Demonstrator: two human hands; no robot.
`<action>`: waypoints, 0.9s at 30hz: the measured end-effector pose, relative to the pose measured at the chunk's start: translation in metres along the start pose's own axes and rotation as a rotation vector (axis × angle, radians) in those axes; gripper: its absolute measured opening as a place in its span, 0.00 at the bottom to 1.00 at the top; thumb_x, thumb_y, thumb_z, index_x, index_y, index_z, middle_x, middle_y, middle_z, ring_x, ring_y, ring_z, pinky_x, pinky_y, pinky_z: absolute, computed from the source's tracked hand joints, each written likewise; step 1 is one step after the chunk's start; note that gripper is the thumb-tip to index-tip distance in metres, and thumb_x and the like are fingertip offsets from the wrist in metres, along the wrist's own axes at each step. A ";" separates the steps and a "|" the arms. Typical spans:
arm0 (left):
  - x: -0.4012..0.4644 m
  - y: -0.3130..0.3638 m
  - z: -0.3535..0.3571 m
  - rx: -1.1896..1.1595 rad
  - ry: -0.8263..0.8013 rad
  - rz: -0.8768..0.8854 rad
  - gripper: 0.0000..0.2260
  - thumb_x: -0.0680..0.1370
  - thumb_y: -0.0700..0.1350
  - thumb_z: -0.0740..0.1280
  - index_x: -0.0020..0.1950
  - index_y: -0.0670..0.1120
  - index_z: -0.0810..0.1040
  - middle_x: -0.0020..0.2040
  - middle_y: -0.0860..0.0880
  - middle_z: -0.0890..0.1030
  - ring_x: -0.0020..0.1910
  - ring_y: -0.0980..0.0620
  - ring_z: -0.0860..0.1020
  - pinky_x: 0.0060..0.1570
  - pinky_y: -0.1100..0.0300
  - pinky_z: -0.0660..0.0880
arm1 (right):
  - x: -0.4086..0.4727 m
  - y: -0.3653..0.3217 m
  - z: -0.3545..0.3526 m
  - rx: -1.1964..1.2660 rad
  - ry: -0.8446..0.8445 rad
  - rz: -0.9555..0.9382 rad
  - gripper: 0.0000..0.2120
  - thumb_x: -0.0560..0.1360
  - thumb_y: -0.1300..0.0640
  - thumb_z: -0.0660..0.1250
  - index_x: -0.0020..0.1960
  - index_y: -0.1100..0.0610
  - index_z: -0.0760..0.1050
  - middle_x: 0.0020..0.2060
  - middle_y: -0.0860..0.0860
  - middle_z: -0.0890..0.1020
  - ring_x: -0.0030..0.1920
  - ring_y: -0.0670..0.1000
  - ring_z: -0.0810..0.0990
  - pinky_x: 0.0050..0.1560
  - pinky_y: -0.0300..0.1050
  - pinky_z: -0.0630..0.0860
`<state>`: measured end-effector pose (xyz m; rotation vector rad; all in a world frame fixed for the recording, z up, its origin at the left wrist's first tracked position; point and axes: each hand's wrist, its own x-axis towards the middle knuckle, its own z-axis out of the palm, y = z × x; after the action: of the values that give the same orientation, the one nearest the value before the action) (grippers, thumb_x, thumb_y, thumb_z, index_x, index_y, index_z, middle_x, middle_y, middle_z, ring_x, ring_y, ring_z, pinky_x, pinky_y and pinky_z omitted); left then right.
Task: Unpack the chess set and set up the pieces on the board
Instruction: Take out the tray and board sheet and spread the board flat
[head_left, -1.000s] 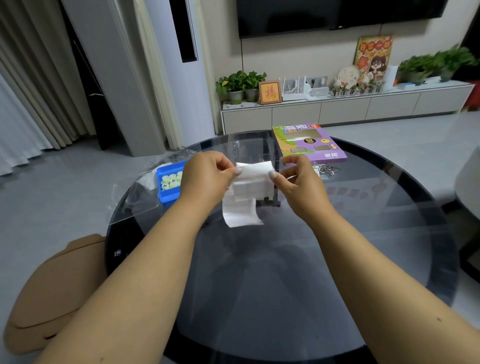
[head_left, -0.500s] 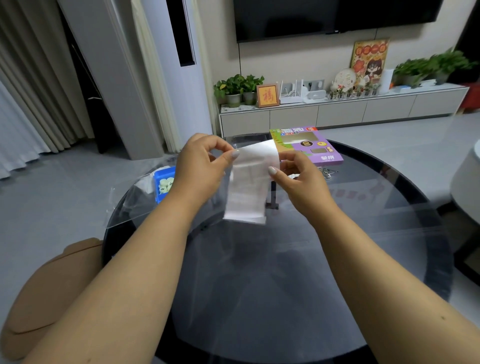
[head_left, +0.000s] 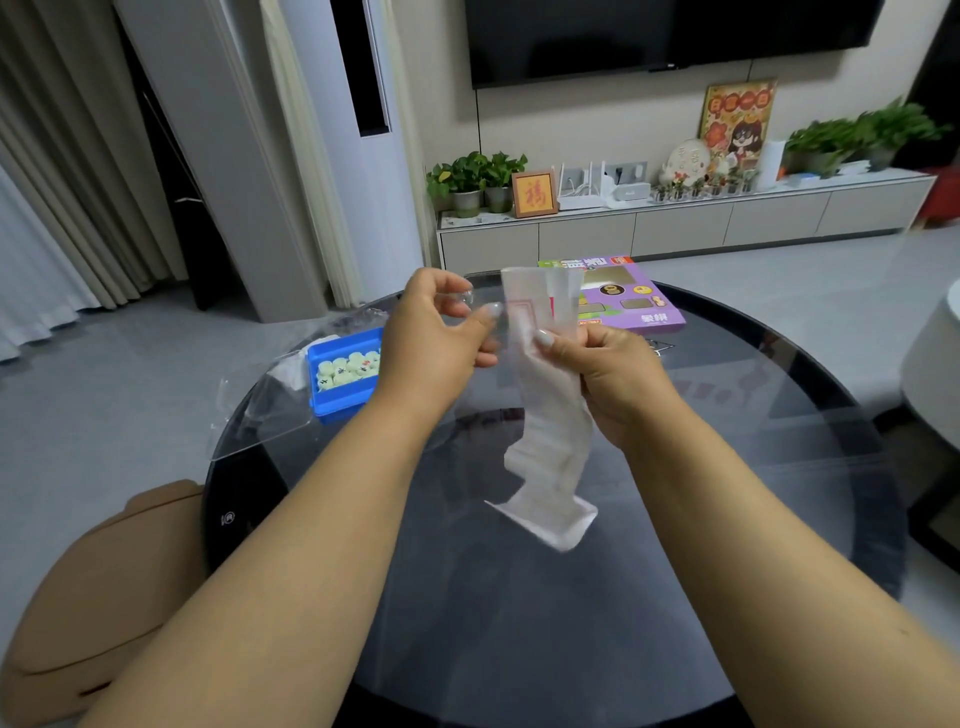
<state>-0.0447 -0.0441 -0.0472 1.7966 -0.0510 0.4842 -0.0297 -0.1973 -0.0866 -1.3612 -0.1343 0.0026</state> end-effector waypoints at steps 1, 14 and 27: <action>-0.004 0.001 0.004 0.011 -0.025 -0.011 0.07 0.76 0.44 0.71 0.46 0.50 0.73 0.44 0.48 0.77 0.35 0.47 0.82 0.34 0.55 0.81 | 0.000 0.001 0.000 0.029 0.001 0.001 0.34 0.44 0.39 0.82 0.33 0.64 0.72 0.39 0.60 0.73 0.42 0.56 0.68 0.44 0.52 0.63; -0.015 0.009 0.015 -0.302 -0.168 -0.429 0.07 0.78 0.42 0.67 0.52 0.40 0.77 0.46 0.41 0.84 0.44 0.44 0.84 0.44 0.49 0.82 | -0.007 0.002 0.007 -0.065 -0.067 0.030 0.25 0.61 0.41 0.74 0.38 0.61 0.71 0.37 0.58 0.68 0.37 0.56 0.63 0.37 0.45 0.61; -0.003 -0.036 0.004 -0.103 0.168 -0.459 0.01 0.77 0.41 0.69 0.46 0.45 0.79 0.42 0.47 0.82 0.43 0.46 0.82 0.46 0.50 0.81 | 0.012 0.022 -0.002 -0.327 0.202 0.047 0.15 0.77 0.52 0.64 0.36 0.59 0.77 0.33 0.56 0.75 0.35 0.53 0.68 0.39 0.47 0.67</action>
<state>-0.0364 -0.0386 -0.0822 1.5958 0.4365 0.2931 -0.0160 -0.1942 -0.1070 -1.6820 0.0712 -0.1217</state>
